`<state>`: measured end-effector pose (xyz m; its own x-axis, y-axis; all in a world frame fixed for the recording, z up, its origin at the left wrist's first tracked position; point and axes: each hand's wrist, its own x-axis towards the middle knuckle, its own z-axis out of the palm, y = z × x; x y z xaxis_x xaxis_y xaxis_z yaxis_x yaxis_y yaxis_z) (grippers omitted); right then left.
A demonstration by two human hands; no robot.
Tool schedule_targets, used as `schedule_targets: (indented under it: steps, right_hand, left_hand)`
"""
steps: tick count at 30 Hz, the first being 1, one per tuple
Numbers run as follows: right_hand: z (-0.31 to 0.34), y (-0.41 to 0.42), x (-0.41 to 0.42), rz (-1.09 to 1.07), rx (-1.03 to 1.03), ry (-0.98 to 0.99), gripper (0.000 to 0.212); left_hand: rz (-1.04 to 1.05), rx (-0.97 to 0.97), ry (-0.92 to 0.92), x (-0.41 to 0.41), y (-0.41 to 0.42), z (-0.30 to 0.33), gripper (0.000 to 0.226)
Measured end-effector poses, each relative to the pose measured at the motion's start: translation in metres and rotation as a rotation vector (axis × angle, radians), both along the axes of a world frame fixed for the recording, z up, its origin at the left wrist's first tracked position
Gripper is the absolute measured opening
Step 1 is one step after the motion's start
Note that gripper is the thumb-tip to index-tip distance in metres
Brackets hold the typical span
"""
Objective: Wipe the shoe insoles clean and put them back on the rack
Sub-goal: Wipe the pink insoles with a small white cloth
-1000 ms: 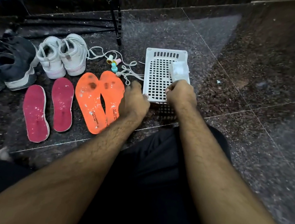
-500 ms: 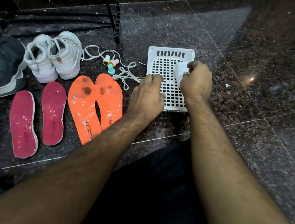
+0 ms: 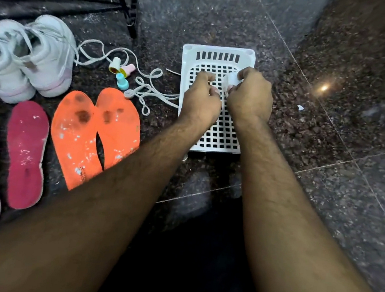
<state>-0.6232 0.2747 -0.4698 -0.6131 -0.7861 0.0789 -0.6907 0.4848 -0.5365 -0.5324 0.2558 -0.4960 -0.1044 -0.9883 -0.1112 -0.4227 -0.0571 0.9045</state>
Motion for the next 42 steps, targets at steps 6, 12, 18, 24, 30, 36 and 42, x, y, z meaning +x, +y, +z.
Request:
schedule_targets:
  steps: [6,12,18,24,30,36,42]
  right_hand:
    - [0.007,0.008,0.001,-0.04,-0.004,-0.035,0.02]
    - [0.019,0.007,0.002,-0.051,-0.213,-0.219,0.022]
    - [0.021,0.014,0.007,0.277,-0.288,-0.827,0.027]
    - [0.017,0.02,0.004,0.458,-0.195,-0.716,0.032]
    - [0.013,0.023,0.032,0.475,-0.281,-0.516,0.015]
    - [0.013,0.041,0.076,0.468,-0.336,-0.328,0.025]
    - [0.024,0.074,0.132,0.532,-0.349,-0.423,0.021]
  left_hand:
    - [0.01,0.111,0.146,-0.004,0.011,0.005,0.034]
    - [0.027,0.229,0.413,0.004,0.015,0.017,0.025]
    - [0.115,0.542,0.944,0.003,0.005,0.025,0.046]
    - [0.181,0.47,0.959,0.024,0.001,0.027,0.05]
    - [0.23,0.448,1.013,0.05,0.007,0.036,0.029]
    - [0.171,0.471,0.95,0.092,0.034,0.061,0.045]
    - [0.152,0.468,0.873,0.154,0.073,0.075,0.057]
